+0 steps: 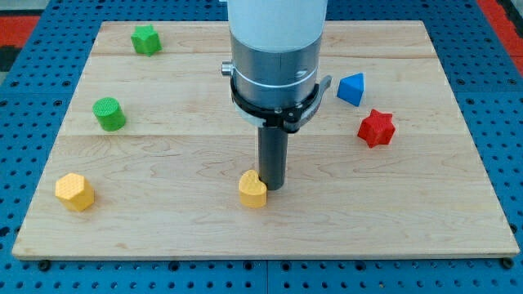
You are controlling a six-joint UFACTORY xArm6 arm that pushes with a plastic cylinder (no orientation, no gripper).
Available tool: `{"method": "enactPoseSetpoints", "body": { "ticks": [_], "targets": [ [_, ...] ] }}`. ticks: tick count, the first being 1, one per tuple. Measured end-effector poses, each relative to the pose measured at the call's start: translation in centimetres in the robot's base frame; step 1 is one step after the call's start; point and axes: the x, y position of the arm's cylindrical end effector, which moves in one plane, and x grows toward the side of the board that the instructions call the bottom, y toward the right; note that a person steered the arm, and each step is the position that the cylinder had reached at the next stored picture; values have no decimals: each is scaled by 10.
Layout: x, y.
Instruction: Slightly move down the red star
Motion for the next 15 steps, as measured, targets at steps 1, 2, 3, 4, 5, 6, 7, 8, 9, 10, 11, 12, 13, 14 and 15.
{"method": "enactPoseSetpoints", "body": {
  "ticks": [1, 2, 3, 4, 5, 6, 7, 8, 9, 10, 11, 12, 13, 14, 15],
  "targets": [
    [-9, 31],
    [-48, 37],
    [-99, 45],
    [-122, 94],
    [-122, 96],
    [-122, 96],
    [-115, 109],
    [-111, 123],
    [-133, 134],
    [-136, 139],
    [-128, 163],
    [-105, 163],
    [-90, 156],
    [-90, 156],
    [-90, 156]
  ]
}}
